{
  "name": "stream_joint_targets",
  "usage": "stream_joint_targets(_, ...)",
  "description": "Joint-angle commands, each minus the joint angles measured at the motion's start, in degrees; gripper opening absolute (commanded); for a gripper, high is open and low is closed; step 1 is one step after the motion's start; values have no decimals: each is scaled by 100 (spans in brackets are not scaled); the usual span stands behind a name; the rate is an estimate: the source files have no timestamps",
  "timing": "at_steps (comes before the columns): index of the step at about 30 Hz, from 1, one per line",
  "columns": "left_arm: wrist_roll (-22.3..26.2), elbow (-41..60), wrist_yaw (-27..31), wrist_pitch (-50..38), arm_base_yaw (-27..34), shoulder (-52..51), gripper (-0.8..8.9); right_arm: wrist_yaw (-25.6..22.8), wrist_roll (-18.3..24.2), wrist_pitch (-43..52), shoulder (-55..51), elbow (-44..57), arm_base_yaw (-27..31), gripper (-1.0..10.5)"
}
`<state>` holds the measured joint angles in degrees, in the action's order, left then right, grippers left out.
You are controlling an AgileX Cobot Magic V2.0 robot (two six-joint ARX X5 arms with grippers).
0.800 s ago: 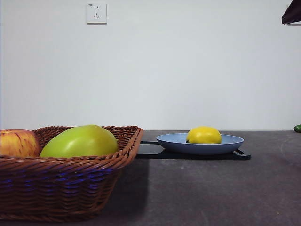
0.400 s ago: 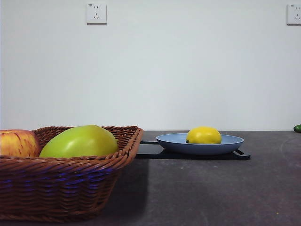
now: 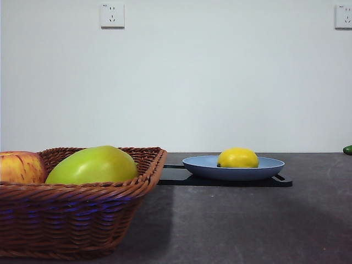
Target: Take the lemon from the basket,put the lemon in the plate,hand out the plate
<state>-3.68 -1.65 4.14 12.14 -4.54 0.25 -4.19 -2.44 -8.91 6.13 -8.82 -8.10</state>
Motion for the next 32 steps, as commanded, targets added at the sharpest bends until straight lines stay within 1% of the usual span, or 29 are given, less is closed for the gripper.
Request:
stream_joint_targets(1,-22,31,4,-55,13,-15,8,592,-66,114,-146,245,295,3)
stream_joint_targets(4,-22,31,7,-55,13,-15,8,713,-48,114,-271,426,466,3)
stream_joint_targets(7,-22,31,7,-55,13,-15,8,710,-50,107,-396,573,531,3)
stream_joint_targets(11,-22,31,7,-52,13,-15,8,710,-98,33,-501,673,535,3)
stream_joint_targets(13,-22,31,7,-55,13,-15,8,710,-243,-138,-549,688,535,3)
stream_joint_targets(16,-22,31,7,-55,13,-15,8,706,-306,-435,-581,691,535,3)
stream_joint_targets(32,-22,31,7,-55,13,-15,8,686,-306,-487,-619,691,535,3)
